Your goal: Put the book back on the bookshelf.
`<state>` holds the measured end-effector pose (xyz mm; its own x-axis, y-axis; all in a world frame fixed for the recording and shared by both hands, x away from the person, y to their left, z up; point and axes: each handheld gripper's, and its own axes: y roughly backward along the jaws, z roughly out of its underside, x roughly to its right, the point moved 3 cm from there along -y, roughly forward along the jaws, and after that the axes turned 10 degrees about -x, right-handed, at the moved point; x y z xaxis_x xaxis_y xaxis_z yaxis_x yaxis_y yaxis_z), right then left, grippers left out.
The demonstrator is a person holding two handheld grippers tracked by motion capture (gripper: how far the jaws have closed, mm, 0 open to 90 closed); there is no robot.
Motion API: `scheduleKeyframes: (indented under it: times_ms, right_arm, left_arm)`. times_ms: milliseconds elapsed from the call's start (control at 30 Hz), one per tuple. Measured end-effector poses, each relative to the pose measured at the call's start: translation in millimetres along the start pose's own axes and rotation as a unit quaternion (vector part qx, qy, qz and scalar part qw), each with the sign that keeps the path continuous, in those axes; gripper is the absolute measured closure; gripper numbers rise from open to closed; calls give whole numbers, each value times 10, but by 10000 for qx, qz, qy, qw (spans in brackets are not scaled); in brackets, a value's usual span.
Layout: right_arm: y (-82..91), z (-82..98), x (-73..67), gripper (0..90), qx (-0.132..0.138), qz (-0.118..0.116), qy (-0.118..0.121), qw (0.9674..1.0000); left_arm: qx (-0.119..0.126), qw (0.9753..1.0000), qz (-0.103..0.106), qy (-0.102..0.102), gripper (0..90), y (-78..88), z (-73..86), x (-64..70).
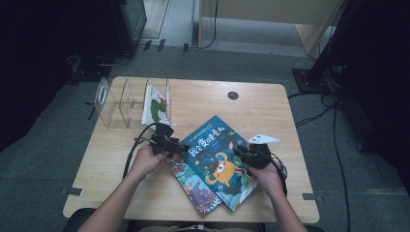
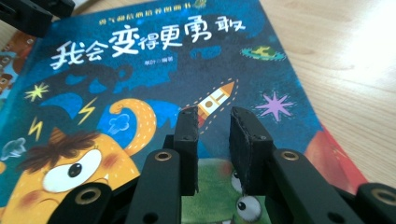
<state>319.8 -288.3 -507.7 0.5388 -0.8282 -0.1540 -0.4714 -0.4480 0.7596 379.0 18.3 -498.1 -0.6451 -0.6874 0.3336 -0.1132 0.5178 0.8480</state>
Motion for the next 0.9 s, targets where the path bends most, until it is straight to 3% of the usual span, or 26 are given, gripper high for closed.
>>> scheduleKeyframes:
  times_ms: [133,200,400,667,733,900]
  right_arm:
    - [78,27,-6,830,49,68,-18,10000]
    - [107,70,10,873,-1,152,-58,9999]
    - [144,140,47,883,-18,261,-147,9995]
    - [259,249,113,895,30,420,-258,9988]
    - [285,283,121,896,42,451,-291,9986]
    - [354,365,151,900,70,544,-379,9978]
  left_arm:
    - [-54,9999,-37,-84,363,11,3,15]
    - [-77,10000,35,1,342,13,0,19]
    - [-148,9997,182,-36,252,12,-3,25]
    - [-152,9998,52,-98,279,16,7,30]
    - [-155,9997,-79,-152,338,20,13,28]
    - [-146,9995,-155,-217,388,26,22,20]
